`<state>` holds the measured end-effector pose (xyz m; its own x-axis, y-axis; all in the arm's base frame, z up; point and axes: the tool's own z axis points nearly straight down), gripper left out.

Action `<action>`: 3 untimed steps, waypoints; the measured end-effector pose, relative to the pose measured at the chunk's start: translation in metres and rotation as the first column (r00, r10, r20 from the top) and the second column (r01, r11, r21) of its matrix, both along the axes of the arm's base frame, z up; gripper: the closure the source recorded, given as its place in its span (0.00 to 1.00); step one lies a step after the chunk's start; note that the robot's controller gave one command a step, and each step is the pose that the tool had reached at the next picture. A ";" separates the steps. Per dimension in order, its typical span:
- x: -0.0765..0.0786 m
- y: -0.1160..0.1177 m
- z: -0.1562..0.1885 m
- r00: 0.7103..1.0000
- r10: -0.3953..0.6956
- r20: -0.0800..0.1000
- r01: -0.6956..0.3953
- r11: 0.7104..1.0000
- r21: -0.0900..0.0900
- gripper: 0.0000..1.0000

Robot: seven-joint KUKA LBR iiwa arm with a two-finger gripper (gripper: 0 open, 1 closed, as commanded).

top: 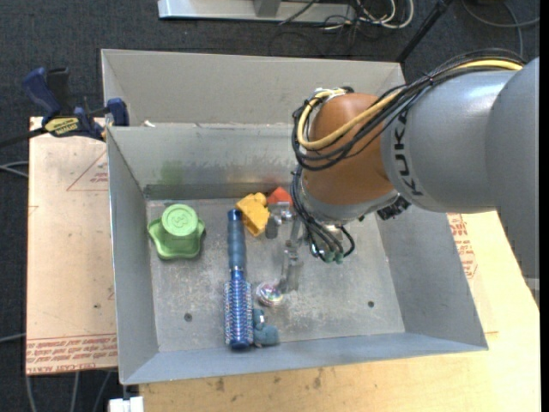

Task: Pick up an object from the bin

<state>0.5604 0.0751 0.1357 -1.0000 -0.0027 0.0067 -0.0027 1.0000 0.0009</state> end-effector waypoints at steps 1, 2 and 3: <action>-0.024 0.080 0.012 0.995 0.101 0.007 -0.101 0.995 0.004 0.00; -0.031 0.050 -0.067 0.946 0.325 0.007 -0.325 0.946 0.000 0.00; -0.031 0.050 -0.066 0.946 0.326 0.008 -0.326 0.946 0.001 1.00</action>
Offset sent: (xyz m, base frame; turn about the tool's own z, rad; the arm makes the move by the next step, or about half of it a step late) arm -0.0225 0.0739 0.0117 -0.0903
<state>0.5298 0.1255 0.0699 -0.9446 -0.3281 -0.0012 -0.3281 0.9446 0.0015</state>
